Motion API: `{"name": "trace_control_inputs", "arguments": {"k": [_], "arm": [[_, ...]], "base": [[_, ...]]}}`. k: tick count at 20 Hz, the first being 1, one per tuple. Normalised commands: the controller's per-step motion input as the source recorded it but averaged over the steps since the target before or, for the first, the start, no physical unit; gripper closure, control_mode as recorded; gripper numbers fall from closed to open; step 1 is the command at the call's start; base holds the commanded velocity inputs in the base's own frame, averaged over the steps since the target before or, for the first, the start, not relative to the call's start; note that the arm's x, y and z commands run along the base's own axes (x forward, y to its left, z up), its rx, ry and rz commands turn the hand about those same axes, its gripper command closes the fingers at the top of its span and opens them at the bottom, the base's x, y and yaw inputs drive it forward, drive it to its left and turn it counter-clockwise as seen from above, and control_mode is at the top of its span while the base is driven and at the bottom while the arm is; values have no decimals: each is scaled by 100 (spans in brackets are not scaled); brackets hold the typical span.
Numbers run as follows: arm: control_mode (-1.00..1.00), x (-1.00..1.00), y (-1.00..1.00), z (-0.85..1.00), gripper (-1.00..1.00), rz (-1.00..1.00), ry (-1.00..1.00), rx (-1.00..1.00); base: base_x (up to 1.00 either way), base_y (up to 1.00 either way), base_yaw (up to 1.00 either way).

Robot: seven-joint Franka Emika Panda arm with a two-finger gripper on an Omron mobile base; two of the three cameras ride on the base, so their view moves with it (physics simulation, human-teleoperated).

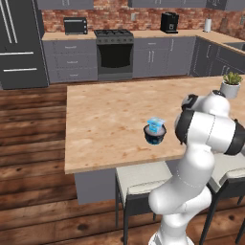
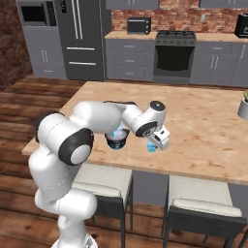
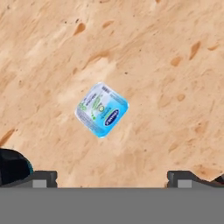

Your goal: Stack the yogurt containers by placing the smaller containers on top of the larger containers.

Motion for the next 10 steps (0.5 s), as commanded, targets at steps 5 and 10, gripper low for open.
{"name": "trace_control_inputs", "arguments": {"k": [5,10], "arm": [[-100,15,0,-14,-100,0,0,0],[-100,17,0,-12,-100,0,0,0]], "base": [[0,0,0],[0,0,0]]}}
